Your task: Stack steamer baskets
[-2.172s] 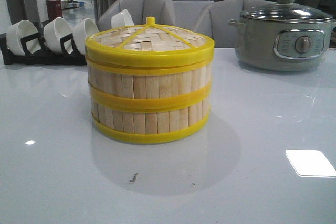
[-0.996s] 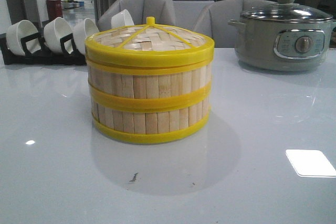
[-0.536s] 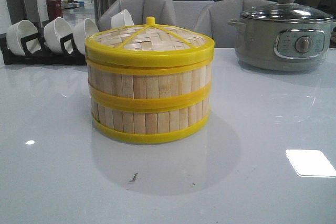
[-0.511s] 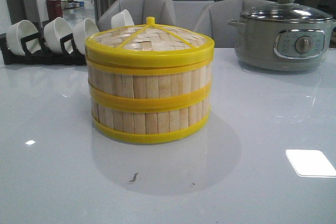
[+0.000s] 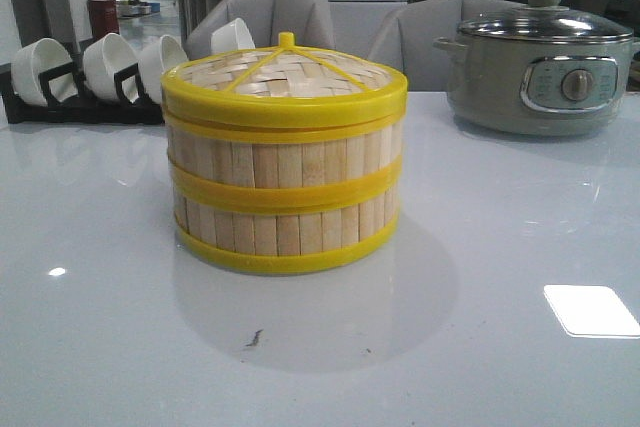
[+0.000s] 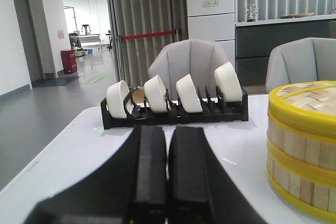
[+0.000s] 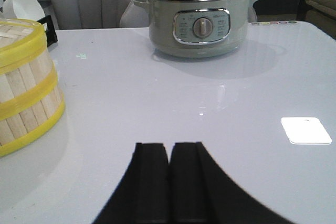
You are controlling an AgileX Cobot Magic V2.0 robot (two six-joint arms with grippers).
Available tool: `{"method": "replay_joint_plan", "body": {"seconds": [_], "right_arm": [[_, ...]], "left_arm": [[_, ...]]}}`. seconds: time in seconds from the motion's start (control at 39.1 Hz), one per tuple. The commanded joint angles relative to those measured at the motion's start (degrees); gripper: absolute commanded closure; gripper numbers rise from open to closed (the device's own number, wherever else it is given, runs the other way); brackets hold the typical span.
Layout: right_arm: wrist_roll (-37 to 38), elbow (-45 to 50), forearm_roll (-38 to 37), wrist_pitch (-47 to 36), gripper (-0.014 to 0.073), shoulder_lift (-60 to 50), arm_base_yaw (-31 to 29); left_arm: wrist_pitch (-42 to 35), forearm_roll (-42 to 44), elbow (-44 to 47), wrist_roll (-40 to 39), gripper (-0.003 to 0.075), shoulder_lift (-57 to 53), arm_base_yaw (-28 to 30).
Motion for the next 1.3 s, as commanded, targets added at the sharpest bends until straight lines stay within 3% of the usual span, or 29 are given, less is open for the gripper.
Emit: {"method": "replay_joint_plan", "body": {"seconds": [0.0,1.28], "right_arm": [[-0.16,-0.89,0.03,-4.73,0.0543,-1.19,-1.89],[-0.21,-0.89,0.03,-5.66,0.0543,-1.19,-2.29]], "left_arm": [[-4.99,-0.24,0.05,-0.61,0.0634,-0.76,0.06],[-4.99,-0.24,0.05,-0.61,0.0634,-0.76,0.06]]}}
